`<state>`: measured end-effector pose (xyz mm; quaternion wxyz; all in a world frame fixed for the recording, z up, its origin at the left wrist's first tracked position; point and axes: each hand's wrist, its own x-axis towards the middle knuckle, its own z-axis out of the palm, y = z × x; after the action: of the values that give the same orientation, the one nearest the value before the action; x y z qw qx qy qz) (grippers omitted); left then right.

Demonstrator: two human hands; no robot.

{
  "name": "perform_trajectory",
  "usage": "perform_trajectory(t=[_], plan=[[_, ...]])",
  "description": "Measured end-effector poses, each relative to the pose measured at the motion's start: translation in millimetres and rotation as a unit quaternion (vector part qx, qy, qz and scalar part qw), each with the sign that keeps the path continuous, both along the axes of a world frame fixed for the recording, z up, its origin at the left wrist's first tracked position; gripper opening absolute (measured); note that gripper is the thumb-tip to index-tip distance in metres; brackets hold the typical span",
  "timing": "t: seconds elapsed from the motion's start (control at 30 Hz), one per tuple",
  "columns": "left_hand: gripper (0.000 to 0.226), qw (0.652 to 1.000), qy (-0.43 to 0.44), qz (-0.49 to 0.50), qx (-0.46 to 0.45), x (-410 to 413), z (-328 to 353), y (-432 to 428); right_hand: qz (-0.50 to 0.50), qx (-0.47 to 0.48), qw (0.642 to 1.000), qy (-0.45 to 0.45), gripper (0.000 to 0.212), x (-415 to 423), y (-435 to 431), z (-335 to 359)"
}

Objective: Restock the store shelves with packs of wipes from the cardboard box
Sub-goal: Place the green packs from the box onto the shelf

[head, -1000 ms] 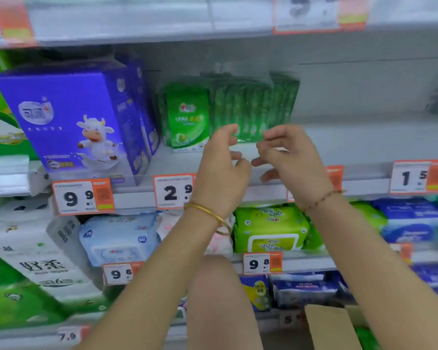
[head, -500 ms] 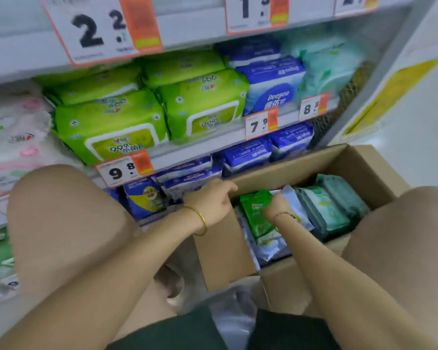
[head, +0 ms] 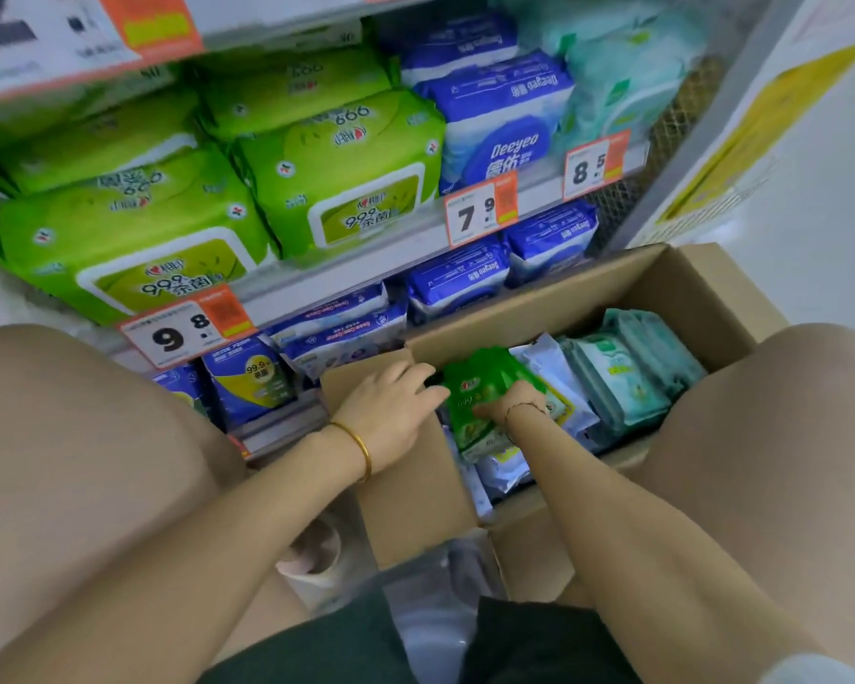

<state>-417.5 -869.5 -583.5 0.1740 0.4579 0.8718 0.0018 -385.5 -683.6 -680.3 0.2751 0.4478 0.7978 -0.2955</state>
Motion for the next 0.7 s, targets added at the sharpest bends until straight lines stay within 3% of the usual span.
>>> perform_trajectory(t=[0.13, 0.17, 0.23, 0.3, 0.4, 0.6, 0.7], plan=[[0.049, 0.999, 0.001, 0.035, 0.033, -2.5, 5.1, -6.5, 0.066, -0.118, 0.990, 0.028, 0.080, -12.4, 13.4, 49.2], [0.049, 0.998, -0.004, 0.050, 0.047, -2.6, 7.6, -7.2, 0.078, -0.135, 0.987, 0.039, 0.076, -13.0, 17.5, 66.5], [0.051, 0.986, -0.043, 0.120, 0.104, -1.6, 15.2, -8.6, 0.105, -0.161, 0.978, 0.080, 0.043, -11.0, 20.5, 109.5], [0.055, 0.949, -0.128, 0.223, 0.185, -0.9, 31.5, -9.2, 0.102, -0.202, 0.964, 0.139, 0.019, -9.1, 16.5, 151.3], [0.053, 0.868, -0.220, 0.333, 0.295, -2.1, 69.1, -15.6, 0.079, -0.280, 0.921, 0.260, 0.015, -9.6, -5.1, 191.5], [0.038, 0.807, -0.116, 0.380, 0.437, -1.7, 153.5, -76.4, 0.129, -0.311, 0.841, 0.423, 0.035, -17.8, -98.0, 252.9], [0.038, 0.783, -0.064, 0.390, 0.480, 4.6, 200.2, -125.6, 0.227, -0.286, 0.805, 0.467, 0.025, -20.2, -146.0, 296.4]])
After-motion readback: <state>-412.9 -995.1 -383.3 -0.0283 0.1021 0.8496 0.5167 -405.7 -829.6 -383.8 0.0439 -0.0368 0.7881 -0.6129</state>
